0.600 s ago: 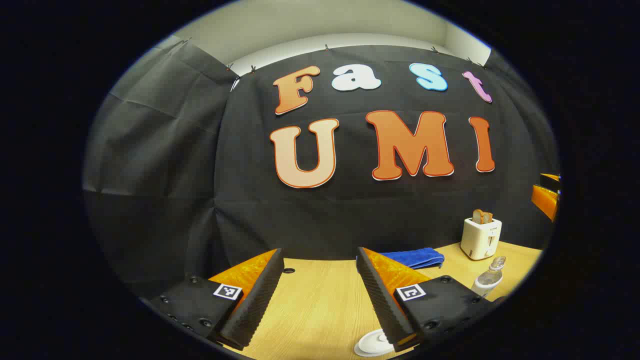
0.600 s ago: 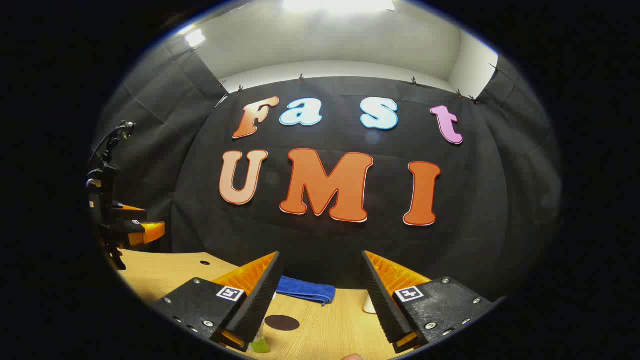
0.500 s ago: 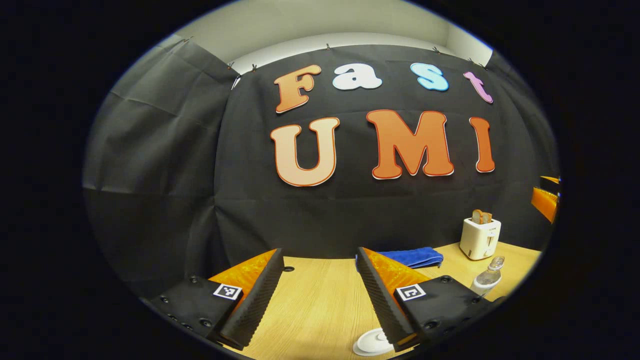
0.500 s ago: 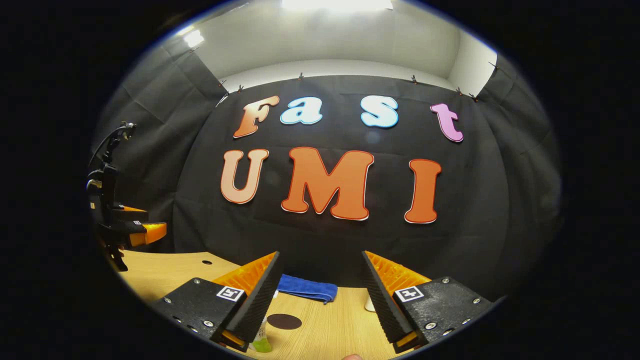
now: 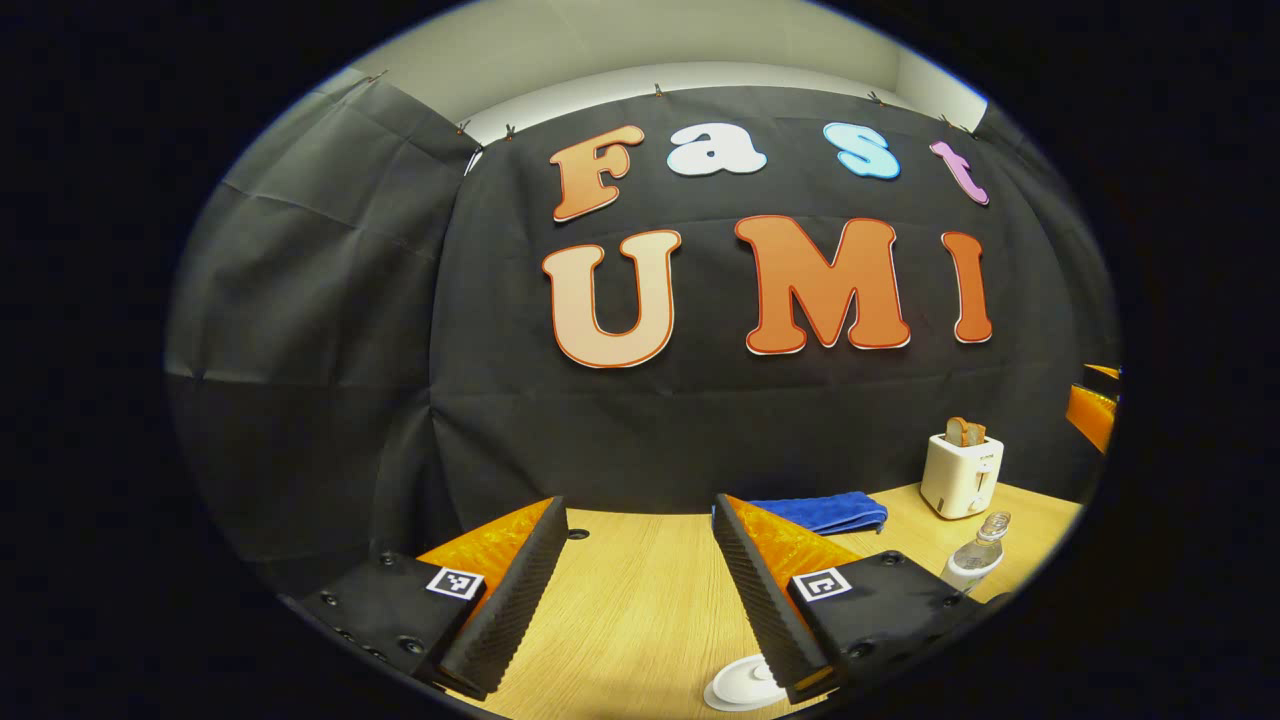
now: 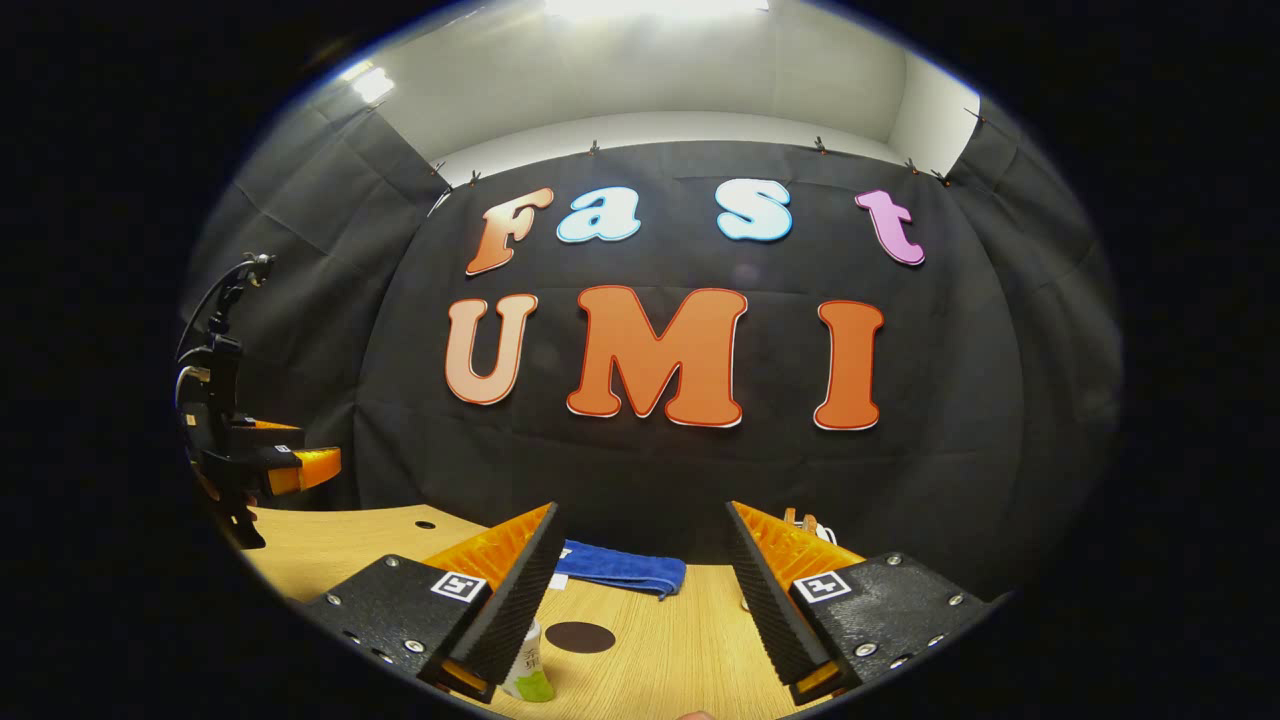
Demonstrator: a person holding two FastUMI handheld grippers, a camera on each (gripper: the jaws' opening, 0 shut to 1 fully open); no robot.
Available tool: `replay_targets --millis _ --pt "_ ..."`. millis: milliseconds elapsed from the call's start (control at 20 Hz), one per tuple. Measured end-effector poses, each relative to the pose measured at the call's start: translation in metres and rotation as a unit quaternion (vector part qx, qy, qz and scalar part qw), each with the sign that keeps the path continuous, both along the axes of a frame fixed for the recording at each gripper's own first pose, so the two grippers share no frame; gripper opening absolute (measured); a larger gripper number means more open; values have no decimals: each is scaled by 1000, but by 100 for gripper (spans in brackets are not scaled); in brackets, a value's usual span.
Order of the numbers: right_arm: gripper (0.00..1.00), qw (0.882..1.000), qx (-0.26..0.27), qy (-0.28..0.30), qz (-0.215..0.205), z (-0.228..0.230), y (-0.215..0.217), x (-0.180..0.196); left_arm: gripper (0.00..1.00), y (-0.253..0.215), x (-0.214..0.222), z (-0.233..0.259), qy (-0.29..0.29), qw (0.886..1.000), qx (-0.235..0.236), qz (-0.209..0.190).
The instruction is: Open the teacup lid with one hand, grasp the water bottle and pour water into the teacup with the other hand; after pouring, place the water bottle on the coaster and then close the teacup lid.
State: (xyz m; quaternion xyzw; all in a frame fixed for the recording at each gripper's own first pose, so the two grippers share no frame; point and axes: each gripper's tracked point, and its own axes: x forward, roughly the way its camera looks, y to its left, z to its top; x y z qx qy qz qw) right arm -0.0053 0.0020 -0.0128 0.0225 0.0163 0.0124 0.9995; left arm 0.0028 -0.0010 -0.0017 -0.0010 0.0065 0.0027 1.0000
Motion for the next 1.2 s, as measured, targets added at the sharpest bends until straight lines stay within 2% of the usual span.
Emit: replay_targets --millis 350,650,1200 --pt "96 1000 -6 17 4 -13 4 1 98 -7 4 0 0 1000 2 -6" --pt "96 1000 -2 25 12 -20 9 -1 98 -19 1 -2 -3 999 -10 -31" --pt "96 996 9 63 59 -57 31 -19 96 -53 -14 -66 58 994 -18 -88"
